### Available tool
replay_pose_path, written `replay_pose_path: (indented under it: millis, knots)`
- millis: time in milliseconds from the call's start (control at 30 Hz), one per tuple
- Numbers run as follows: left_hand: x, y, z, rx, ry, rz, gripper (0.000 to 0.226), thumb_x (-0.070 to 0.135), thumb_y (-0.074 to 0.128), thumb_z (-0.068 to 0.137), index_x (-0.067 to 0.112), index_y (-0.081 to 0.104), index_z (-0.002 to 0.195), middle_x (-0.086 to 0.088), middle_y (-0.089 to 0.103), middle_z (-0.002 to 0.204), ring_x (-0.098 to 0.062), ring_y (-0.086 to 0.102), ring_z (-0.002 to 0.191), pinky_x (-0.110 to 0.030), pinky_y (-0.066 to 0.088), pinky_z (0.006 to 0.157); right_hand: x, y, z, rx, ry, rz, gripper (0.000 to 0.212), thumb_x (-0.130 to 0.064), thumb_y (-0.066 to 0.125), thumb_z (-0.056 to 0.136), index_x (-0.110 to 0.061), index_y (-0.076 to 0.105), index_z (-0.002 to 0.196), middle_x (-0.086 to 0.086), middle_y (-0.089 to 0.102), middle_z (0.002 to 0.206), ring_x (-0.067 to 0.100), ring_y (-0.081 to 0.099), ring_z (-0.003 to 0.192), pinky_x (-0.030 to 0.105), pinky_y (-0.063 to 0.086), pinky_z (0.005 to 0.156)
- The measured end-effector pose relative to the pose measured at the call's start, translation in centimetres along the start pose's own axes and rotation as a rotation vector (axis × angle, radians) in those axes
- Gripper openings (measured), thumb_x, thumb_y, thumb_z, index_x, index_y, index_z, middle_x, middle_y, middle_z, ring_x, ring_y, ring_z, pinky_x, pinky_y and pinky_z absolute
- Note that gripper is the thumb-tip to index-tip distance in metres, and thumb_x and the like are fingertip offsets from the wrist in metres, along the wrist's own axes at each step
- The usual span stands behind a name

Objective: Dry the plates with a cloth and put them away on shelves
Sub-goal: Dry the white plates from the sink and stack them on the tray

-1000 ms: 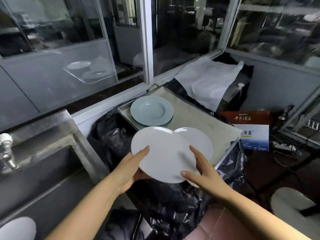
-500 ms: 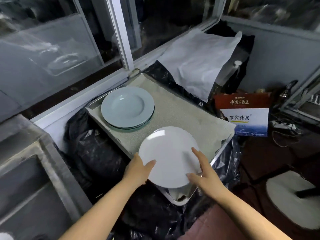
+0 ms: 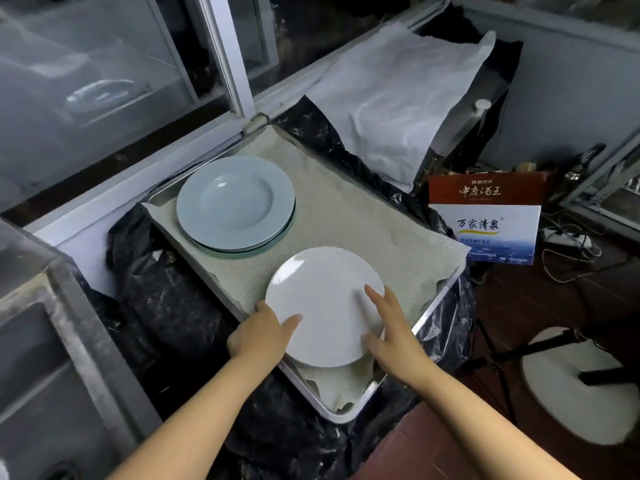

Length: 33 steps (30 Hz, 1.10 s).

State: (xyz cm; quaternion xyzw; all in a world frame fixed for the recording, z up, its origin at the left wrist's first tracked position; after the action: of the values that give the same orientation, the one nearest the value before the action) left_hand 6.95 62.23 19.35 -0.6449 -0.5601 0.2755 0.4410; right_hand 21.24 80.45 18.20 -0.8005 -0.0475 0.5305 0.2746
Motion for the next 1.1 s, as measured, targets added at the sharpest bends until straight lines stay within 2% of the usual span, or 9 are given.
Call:
replay_pose_path:
  millis: [167,300,367,433,533,600,900,1000,1100]
  knots:
    - [0.0,0.4,-0.1,0.032,0.014,0.064,0.071,0.070,0.033,0.090,0.007,0.034,0.124,-0.006,0.065,0.108,-0.027,0.066,0.094,-0.033,0.047,0.064,0.1,0.1,-0.1,-0.034,0.031,-0.026,0.081,0.000,0.053,0.091,-0.031,0.013,0.155,0.002,-0.012,0.163,0.011,-0.006,0.149,-0.011,0.008,0.083]
    - [-0.4,0.5,-0.2,0.076,0.016,0.032,0.075,0.072,0.034,0.088,0.008,0.036,0.126,-0.007,0.063,0.112,-0.028,0.064,0.095,-0.035,0.050,0.065,-0.7,-0.5,-0.8,-0.049,0.050,-0.081,0.080,-0.009,0.056,0.092,-0.031,0.011,0.155,-0.001,-0.009,0.164,0.007,0.018,0.143,0.004,0.018,0.097]
    - [-0.7,0.0,-0.3,0.120,0.030,-0.023,0.074,0.070,0.037,0.089,0.008,0.038,0.129,-0.009,0.055,0.125,-0.028,0.058,0.107,-0.037,0.049,0.070,-1.4,-1.0,-1.0,-0.022,0.026,-0.133,0.079,-0.014,0.058,0.091,-0.030,0.014,0.155,0.002,-0.003,0.164,0.014,0.008,0.148,0.016,0.014,0.109]
    - [-1.3,-0.5,-0.7,0.162,0.069,-0.089,0.071,0.067,0.037,0.091,0.010,0.039,0.134,-0.010,0.047,0.135,-0.027,0.048,0.120,-0.040,0.048,0.080,-2.6,-1.4,-1.2,0.005,-0.021,-0.175,0.077,-0.017,0.060,0.092,-0.026,0.017,0.155,0.003,0.002,0.163,0.014,-0.002,0.150,0.014,0.008,0.113]
    - [-2.5,-1.7,-1.8,0.245,0.197,-0.094,0.065,0.060,0.035,0.095,0.017,0.037,0.142,-0.007,0.045,0.141,-0.027,0.041,0.126,-0.042,0.042,0.099,-4.7,-1.2,-1.6,0.020,-0.076,-0.205,0.072,-0.020,0.058,0.094,-0.029,0.018,0.154,0.000,0.002,0.164,0.014,-0.003,0.151,0.030,0.006,0.119]
    - [-4.1,-2.4,-2.6,0.273,0.248,-0.063,0.063,0.057,0.035,0.097,0.019,0.033,0.146,-0.004,0.043,0.146,-0.026,0.039,0.131,-0.041,0.037,0.104,-6.4,-0.2,-1.7,0.005,-0.118,-0.228,0.071,-0.021,0.056,0.095,-0.032,0.018,0.154,-0.003,0.003,0.164,0.012,-0.002,0.150,0.029,0.007,0.117]
    - [-17.6,-4.7,-6.8,0.299,0.165,-0.055,0.068,0.055,0.031,0.099,0.019,0.018,0.155,0.000,0.021,0.160,-0.023,0.022,0.145,-0.039,0.026,0.115,-14.5,11.4,-1.5,-0.167,-0.298,-0.309,0.065,-0.028,0.055,0.097,-0.027,0.023,0.154,-0.001,0.011,0.163,0.013,0.007,0.150,0.025,0.007,0.117]
    - [-23.9,-5.1,-8.8,0.323,0.113,-0.055,0.068,0.057,0.032,0.098,0.019,0.023,0.154,-0.001,0.024,0.160,-0.024,0.027,0.144,-0.039,0.029,0.113,-17.1,17.3,-1.7,-0.272,-0.346,-0.305,0.066,-0.028,0.058,0.096,-0.027,0.024,0.153,0.000,0.014,0.163,0.013,0.007,0.151,0.028,0.010,0.119]
    - [-30.7,-5.3,-11.1,0.351,0.028,-0.084,0.083,0.067,0.019,0.088,0.015,0.031,0.151,-0.006,0.033,0.156,-0.029,0.035,0.140,-0.041,0.033,0.111,-19.9,23.7,-2.1,-0.352,-0.372,-0.315,0.067,-0.023,0.061,0.095,-0.026,0.027,0.153,0.002,0.016,0.162,0.012,0.006,0.150,0.029,0.014,0.120]
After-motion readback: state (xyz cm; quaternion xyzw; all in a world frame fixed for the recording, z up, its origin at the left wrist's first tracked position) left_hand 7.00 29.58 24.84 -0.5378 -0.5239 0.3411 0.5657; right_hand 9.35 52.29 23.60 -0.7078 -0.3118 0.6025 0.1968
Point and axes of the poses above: each hand's wrist, its own z-axis towards the middle knuckle, its own y-axis out of the palm, x = y × z, the point moved 7 cm from there along z, towards the middle knuckle
